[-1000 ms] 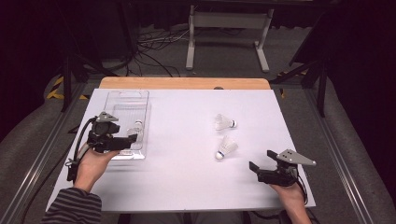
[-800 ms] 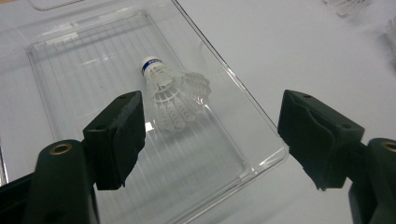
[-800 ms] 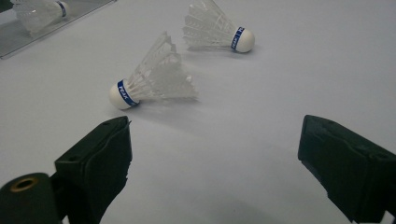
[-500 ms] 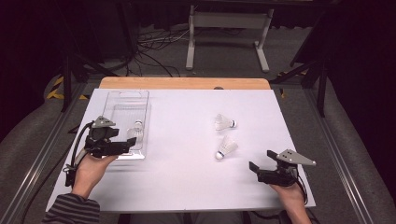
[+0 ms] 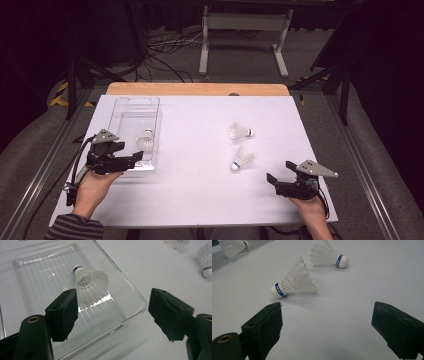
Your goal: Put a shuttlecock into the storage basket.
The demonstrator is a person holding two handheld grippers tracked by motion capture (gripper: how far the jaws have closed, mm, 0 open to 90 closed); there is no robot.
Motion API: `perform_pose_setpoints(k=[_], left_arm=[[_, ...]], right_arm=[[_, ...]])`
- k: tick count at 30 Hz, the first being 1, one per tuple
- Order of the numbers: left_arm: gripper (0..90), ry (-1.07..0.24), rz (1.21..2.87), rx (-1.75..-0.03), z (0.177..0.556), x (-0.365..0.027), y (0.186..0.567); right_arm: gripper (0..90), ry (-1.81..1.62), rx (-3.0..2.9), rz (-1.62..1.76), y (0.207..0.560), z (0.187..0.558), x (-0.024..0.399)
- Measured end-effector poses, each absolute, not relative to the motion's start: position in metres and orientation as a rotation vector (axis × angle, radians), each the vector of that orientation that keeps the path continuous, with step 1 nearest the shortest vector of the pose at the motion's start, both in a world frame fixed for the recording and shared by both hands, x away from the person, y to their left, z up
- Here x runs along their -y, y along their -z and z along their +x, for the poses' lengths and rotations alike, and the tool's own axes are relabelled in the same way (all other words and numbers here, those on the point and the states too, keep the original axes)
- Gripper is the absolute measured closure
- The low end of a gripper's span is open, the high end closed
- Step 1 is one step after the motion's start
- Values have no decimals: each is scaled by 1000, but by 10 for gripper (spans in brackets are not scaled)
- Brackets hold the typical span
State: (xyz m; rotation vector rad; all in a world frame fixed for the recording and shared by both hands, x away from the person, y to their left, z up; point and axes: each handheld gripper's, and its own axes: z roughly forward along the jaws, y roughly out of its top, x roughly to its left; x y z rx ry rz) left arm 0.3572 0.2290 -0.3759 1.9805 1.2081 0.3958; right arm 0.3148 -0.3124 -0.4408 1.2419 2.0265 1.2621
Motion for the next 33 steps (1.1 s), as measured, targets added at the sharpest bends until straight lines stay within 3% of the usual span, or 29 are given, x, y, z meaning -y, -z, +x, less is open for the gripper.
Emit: perform_pose_setpoints(k=[33], left_arm=[[241,-388,1879,-1147,329,-240,392]], right_arm=[[106,-1265,-2021,1244,441,315,313]])
